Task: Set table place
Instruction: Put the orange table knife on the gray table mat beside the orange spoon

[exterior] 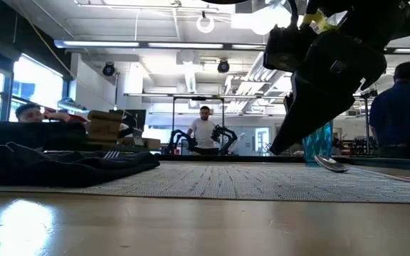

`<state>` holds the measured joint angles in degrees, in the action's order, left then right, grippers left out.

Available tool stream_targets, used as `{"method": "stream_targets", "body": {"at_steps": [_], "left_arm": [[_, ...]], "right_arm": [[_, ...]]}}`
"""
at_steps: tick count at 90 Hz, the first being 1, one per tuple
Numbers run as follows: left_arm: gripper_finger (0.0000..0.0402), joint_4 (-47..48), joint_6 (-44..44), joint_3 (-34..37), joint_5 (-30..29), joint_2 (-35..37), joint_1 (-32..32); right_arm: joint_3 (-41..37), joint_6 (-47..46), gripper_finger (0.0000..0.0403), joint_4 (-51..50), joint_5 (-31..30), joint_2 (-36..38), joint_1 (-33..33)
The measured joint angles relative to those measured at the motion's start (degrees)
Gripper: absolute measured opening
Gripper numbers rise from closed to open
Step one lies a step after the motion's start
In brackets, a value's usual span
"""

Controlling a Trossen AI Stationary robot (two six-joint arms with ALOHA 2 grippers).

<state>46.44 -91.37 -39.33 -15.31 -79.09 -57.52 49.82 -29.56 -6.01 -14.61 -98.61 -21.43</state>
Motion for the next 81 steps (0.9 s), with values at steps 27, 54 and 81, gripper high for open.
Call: {"method": "stream_targets", "body": {"at_steps": [27, 54, 81], "left_arm": [[0.0134, -1.0, -1.0, 0.1, -1.0, -1.7, -0.3], [0.0175, -0.9, -0.2, 0.1, -2.1, -1.7, 0.2], [0.0186, -0.6, -0.1, 0.1, -2.1, -1.7, 0.2]], "right_arm": [[0.0, 0.0, 0.0171, 0.0, 0.0, 0.0, 0.0], [0.0, 0.0, 0.0171, 0.0, 0.0, 0.0, 0.0], [0.0, 0.0, 0.0171, 0.0, 0.0, 0.0, 0.0]]}}
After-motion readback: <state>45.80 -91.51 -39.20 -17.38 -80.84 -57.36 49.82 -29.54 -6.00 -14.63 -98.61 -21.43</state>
